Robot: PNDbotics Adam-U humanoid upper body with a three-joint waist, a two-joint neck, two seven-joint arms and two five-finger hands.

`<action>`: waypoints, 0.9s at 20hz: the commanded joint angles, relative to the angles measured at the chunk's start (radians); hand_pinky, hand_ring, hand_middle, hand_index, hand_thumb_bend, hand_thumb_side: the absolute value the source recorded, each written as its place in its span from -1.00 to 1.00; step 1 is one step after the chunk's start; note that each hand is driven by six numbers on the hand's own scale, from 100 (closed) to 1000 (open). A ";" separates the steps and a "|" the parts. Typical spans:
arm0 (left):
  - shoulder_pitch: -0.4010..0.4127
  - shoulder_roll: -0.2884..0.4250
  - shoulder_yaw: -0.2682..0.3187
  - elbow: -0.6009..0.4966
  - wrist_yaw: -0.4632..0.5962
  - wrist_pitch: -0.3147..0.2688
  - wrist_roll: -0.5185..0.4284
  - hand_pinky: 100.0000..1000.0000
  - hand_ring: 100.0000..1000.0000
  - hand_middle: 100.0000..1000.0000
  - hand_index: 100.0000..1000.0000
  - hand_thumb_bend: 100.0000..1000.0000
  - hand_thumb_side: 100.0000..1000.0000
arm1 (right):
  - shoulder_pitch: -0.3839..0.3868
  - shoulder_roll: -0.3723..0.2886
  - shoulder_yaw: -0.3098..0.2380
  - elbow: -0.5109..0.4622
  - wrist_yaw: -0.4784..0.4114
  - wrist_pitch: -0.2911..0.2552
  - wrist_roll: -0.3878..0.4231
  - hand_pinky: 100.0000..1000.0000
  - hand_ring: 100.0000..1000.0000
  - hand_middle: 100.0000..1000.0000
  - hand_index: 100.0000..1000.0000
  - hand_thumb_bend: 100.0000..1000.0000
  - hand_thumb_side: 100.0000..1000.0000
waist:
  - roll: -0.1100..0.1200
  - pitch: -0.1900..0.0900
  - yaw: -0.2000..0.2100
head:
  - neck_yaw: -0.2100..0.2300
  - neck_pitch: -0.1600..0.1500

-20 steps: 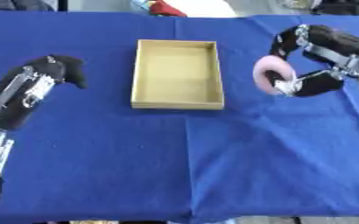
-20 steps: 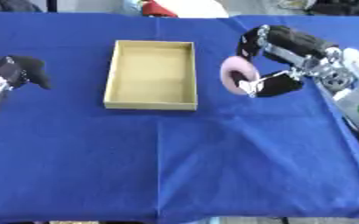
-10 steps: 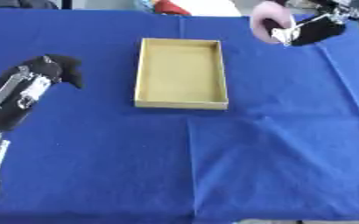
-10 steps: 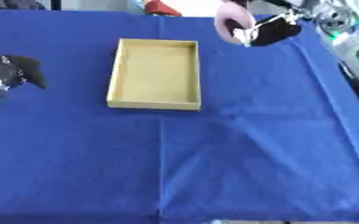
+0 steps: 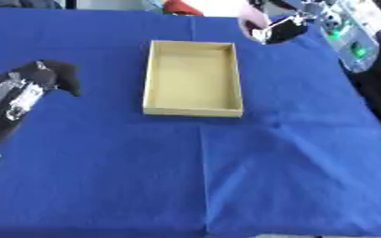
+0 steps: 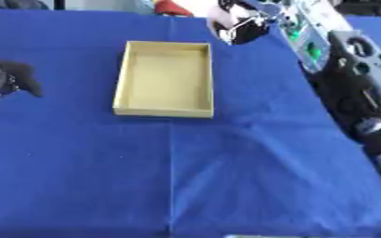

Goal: Pick up objects on the table and place them in the box.

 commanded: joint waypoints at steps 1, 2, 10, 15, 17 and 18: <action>-0.019 0.003 -0.005 -0.019 0.006 -0.001 -0.009 0.42 0.12 0.06 0.50 -1.00 0.61 | -0.043 0.035 -0.035 0.056 0.063 0.000 -0.031 0.34 0.30 0.27 -0.20 -1.00 -0.70 | 0.003 -0.014 0.011 | -0.022 -0.012; -0.020 0.001 -0.006 -0.019 0.007 0.000 -0.011 0.42 0.12 0.06 0.50 -1.00 0.61 | -0.051 0.061 -0.040 0.079 0.080 0.005 -0.040 0.34 0.30 0.26 -0.20 -1.00 -0.70 | 0.004 -0.014 0.012 | -0.026 -0.012; -0.025 -0.003 -0.012 -0.018 0.011 0.000 -0.016 0.42 0.12 0.06 0.50 -1.00 0.60 | -0.084 0.208 -0.063 0.160 0.221 0.007 -0.115 0.36 0.33 0.30 -0.02 -0.91 -0.48 | 0.005 -0.014 0.021 | -0.046 -0.014; -0.029 -0.005 -0.013 -0.018 0.015 0.001 -0.014 0.42 0.12 0.06 0.50 -1.00 0.60 | -0.071 0.257 -0.081 0.204 0.316 -0.002 -0.134 0.37 0.36 0.35 0.24 -0.69 -0.17 | 0.005 -0.014 0.026 | -0.053 -0.016; -0.029 -0.005 -0.013 -0.019 0.016 0.001 -0.013 0.42 0.12 0.06 0.50 -1.00 0.60 | -0.066 0.267 -0.091 0.222 0.351 -0.001 -0.144 0.38 0.38 0.39 0.43 -0.41 0.06 | 0.005 -0.014 0.027 | -0.053 -0.016; -0.029 -0.005 -0.012 -0.019 0.016 0.001 -0.012 0.42 0.12 0.06 0.50 -1.00 0.60 | -0.064 0.269 -0.094 0.227 0.366 -0.001 -0.148 0.39 0.40 0.41 0.52 -0.31 0.13 | 0.005 -0.014 0.027 | -0.053 -0.017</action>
